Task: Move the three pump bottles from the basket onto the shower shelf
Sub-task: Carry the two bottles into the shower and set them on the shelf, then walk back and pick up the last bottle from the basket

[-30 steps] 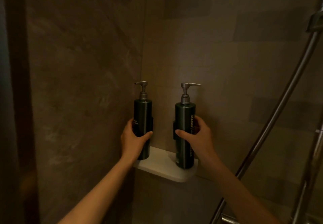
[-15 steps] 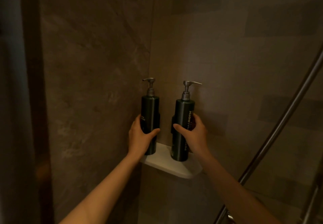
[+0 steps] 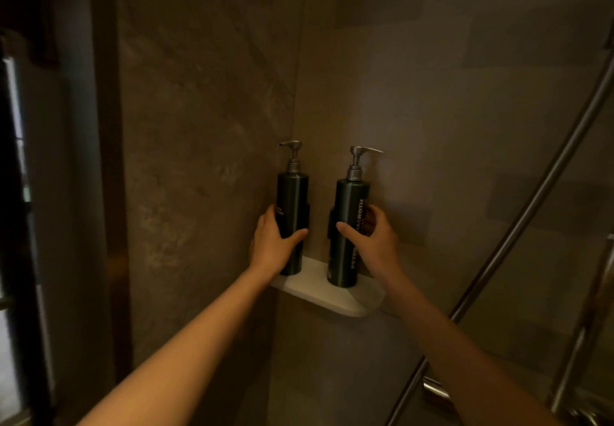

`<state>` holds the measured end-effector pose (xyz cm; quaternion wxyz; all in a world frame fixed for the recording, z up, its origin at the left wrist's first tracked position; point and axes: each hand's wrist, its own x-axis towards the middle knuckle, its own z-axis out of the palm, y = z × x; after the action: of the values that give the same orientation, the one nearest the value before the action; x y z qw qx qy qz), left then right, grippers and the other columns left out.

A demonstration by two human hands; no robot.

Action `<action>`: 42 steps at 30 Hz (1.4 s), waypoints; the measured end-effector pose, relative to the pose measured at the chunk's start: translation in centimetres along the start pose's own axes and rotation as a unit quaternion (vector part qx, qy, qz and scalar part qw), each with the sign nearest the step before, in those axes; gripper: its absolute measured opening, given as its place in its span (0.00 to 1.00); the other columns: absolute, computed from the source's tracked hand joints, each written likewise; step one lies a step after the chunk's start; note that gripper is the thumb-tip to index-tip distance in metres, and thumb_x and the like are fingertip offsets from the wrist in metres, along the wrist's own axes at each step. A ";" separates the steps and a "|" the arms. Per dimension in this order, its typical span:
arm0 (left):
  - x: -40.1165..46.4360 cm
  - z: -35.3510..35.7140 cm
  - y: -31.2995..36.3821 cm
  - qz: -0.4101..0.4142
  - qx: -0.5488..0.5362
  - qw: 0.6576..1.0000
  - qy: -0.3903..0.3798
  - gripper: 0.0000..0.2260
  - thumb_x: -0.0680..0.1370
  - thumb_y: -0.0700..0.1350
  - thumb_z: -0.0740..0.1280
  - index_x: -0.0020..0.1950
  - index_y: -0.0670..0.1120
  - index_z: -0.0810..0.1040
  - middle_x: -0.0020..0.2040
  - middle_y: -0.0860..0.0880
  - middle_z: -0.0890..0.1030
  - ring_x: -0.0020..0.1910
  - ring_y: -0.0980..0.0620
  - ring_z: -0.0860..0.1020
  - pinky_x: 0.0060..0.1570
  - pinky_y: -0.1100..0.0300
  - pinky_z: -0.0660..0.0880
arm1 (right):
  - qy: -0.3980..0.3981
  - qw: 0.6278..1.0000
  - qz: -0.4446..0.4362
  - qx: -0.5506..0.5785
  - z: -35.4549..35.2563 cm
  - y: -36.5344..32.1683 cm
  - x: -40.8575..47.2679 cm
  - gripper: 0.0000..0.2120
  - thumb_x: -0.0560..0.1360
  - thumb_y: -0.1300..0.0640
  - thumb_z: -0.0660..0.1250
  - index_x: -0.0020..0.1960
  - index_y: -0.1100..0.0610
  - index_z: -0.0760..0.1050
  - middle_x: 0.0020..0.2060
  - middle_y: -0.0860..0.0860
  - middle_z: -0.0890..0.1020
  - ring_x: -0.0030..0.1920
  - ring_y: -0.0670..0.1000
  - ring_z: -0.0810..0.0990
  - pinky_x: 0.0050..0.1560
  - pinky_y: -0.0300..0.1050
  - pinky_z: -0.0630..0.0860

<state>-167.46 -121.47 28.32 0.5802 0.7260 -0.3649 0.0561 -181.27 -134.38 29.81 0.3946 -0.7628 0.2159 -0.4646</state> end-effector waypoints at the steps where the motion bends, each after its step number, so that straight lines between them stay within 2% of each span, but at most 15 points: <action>1: -0.5 -0.1 0.4 -0.003 0.009 1.000 0.003 0.33 0.73 0.52 0.70 0.75 0.47 0.61 0.70 0.45 0.69 0.68 0.47 0.70 0.66 0.48 0.70 | 0.001 1.000 0.003 -0.009 -0.5 -0.1 -0.4 0.34 0.69 0.46 0.73 0.70 0.52 0.63 0.65 0.51 0.74 0.63 0.51 0.74 0.61 0.51 0.74; 3: -1.8 -0.3 1.1 -0.012 0.051 0.999 0.014 0.30 0.76 0.53 0.66 0.75 0.46 0.61 0.70 0.44 0.69 0.67 0.46 0.71 0.64 0.49 0.71 | 0.005 0.999 0.006 -0.046 -1.5 -0.5 -1.3 0.34 0.72 0.43 0.68 0.73 0.52 0.60 0.70 0.52 0.69 0.68 0.53 0.70 0.66 0.57 0.70; 6: -4.9 -0.4 1.6 0.011 0.188 0.981 0.033 0.27 0.79 0.53 0.61 0.75 0.45 0.60 0.71 0.44 0.68 0.66 0.44 0.71 0.61 0.48 0.73 | 0.011 0.993 -0.035 -0.114 -3.1 -0.8 -3.6 0.28 0.77 0.43 0.61 0.73 0.52 0.62 0.71 0.52 0.68 0.69 0.53 0.68 0.67 0.54 0.68; 10: -10.5 -0.3 1.0 0.073 0.335 0.939 0.015 0.21 0.80 0.51 0.59 0.72 0.46 0.67 0.67 0.45 0.72 0.63 0.44 0.72 0.54 0.51 0.74 | -0.017 0.972 -0.118 -0.201 -4.1 -0.2 -8.2 0.18 0.79 0.50 0.60 0.66 0.55 0.71 0.62 0.54 0.75 0.63 0.54 0.73 0.62 0.50 0.71; 15: -18.4 -0.2 -0.5 0.047 0.442 0.895 -0.040 0.18 0.79 0.51 0.58 0.65 0.45 0.74 0.61 0.44 0.76 0.59 0.41 0.74 0.53 0.50 0.73 | -0.067 0.950 -0.174 -0.251 -3.9 2.4 -15.0 0.13 0.78 0.53 0.61 0.58 0.57 0.77 0.55 0.56 0.79 0.57 0.56 0.75 0.58 0.52 0.72; 20: -27.3 -0.8 -3.9 0.003 0.470 0.879 -0.074 0.19 0.79 0.51 0.58 0.66 0.44 0.73 0.62 0.43 0.76 0.60 0.41 0.74 0.57 0.49 0.71 | -0.125 0.942 -0.174 -0.259 -2.9 6.2 -22.2 0.13 0.77 0.54 0.61 0.56 0.59 0.78 0.52 0.57 0.81 0.54 0.60 0.77 0.55 0.53 0.72; 24: -33.9 -2.3 -6.8 -0.062 0.495 0.861 -0.097 0.20 0.79 0.52 0.58 0.67 0.45 0.72 0.63 0.44 0.76 0.60 0.41 0.74 0.57 0.49 0.71 | -0.202 0.929 -0.150 -0.271 -0.9 8.7 -28.1 0.16 0.78 0.53 0.59 0.60 0.58 0.76 0.56 0.57 0.80 0.58 0.59 0.76 0.58 0.53 0.70; 28: -40.8 -4.6 -10.9 -0.160 0.504 0.842 -0.109 0.20 0.79 0.51 0.58 0.68 0.45 0.71 0.64 0.44 0.75 0.62 0.41 0.73 0.60 0.47 0.69 | -0.292 0.908 -0.125 -0.274 2.5 11.2 -35.2 0.17 0.79 0.52 0.58 0.63 0.58 0.74 0.59 0.56 0.79 0.61 0.58 0.74 0.61 0.53 0.68; 31: -46.2 -6.5 -14.8 -0.239 0.501 0.823 -0.121 0.19 0.79 0.51 0.58 0.68 0.46 0.71 0.65 0.44 0.74 0.63 0.41 0.72 0.61 0.47 0.68 | -0.370 0.878 -0.117 -0.279 6.0 13.3 -41.6 0.17 0.78 0.51 0.57 0.64 0.56 0.73 0.60 0.55 0.78 0.62 0.57 0.73 0.62 0.51 0.67; 36: -53.0 -12.3 -19.2 -0.347 0.486 0.792 -0.128 0.19 0.79 0.51 0.57 0.69 0.46 0.69 0.67 0.45 0.73 0.64 0.42 0.71 0.62 0.49 0.66 | -0.483 0.821 -0.119 -0.281 12.7 12.6 -49.2 0.18 0.78 0.50 0.56 0.66 0.54 0.71 0.62 0.53 0.76 0.64 0.55 0.71 0.64 0.48 0.63; 42: -57.4 -22.1 -24.3 -0.424 0.489 0.757 -0.090 0.19 0.79 0.50 0.59 0.67 0.45 0.71 0.65 0.46 0.74 0.62 0.42 0.72 0.59 0.50 0.67 | -0.570 0.765 -0.143 -0.262 23.3 9.1 -54.6 0.15 0.78 0.53 0.56 0.60 0.58 0.73 0.57 0.57 0.78 0.59 0.59 0.74 0.59 0.53 0.69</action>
<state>-187.19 -73.76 -13.11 0.0753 0.9930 0.0064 -0.0905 -186.41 -92.39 -12.86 0.1586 -0.9830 -0.0471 0.0795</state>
